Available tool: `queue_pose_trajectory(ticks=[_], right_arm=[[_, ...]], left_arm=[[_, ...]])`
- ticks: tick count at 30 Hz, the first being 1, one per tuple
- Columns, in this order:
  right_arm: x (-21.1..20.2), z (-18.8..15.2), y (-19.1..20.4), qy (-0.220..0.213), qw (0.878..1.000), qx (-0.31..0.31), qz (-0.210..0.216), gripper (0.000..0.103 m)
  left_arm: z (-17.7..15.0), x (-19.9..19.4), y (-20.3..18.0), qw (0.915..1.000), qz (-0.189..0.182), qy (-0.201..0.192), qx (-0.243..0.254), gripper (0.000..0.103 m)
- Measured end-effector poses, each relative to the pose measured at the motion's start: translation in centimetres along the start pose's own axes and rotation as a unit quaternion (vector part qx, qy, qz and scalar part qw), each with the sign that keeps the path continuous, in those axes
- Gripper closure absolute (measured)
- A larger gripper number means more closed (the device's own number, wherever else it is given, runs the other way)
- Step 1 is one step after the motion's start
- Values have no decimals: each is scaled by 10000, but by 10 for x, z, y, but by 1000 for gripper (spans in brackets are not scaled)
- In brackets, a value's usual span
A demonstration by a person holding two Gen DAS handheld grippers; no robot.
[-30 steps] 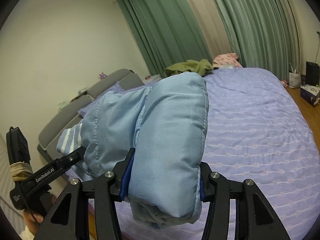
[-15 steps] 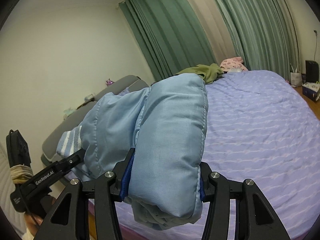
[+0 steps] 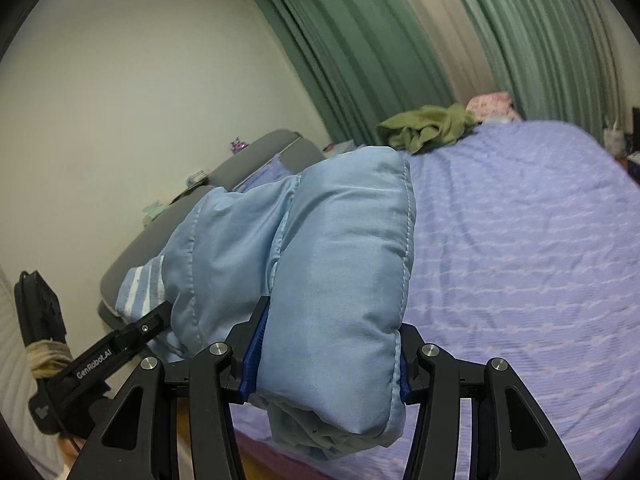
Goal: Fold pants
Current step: 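Lift the bundle with both tools and carry it toward the dark clothes stack, then lower the bundle onto the dark clothes stack and open both tools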
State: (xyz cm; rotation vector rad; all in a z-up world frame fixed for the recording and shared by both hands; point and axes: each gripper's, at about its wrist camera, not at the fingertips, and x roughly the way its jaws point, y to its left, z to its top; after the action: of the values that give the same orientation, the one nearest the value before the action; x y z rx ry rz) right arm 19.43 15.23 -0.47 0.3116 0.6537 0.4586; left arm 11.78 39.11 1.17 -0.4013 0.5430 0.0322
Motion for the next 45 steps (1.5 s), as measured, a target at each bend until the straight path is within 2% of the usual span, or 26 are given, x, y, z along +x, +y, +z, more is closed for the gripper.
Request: queue_pose_trajectory(ticks=[5, 13, 26, 33, 38, 45], right_arm=[[30, 8, 2, 168, 9996, -131, 175, 51], [81, 23, 38, 94, 9993, -215, 301, 51], [196, 41, 114, 35, 9999, 88, 43, 52], [263, 63, 128, 317, 9992, 233, 54, 51], [312, 62, 127, 581, 9977, 327, -82, 51], [366, 49, 125, 1016, 9937, 230, -418, 51]], left_arm=[[9, 4, 22, 9996, 160, -79, -215, 55], [49, 22, 77, 9994, 112, -234, -211, 54], [144, 85, 194, 9994, -306, 126, 28, 54], [181, 142, 244, 9972, -575, 484, -25, 54], [188, 186, 273, 9954, -589, 747, -55, 54], [167, 251, 310, 9888, -557, 1344, -326, 54]])
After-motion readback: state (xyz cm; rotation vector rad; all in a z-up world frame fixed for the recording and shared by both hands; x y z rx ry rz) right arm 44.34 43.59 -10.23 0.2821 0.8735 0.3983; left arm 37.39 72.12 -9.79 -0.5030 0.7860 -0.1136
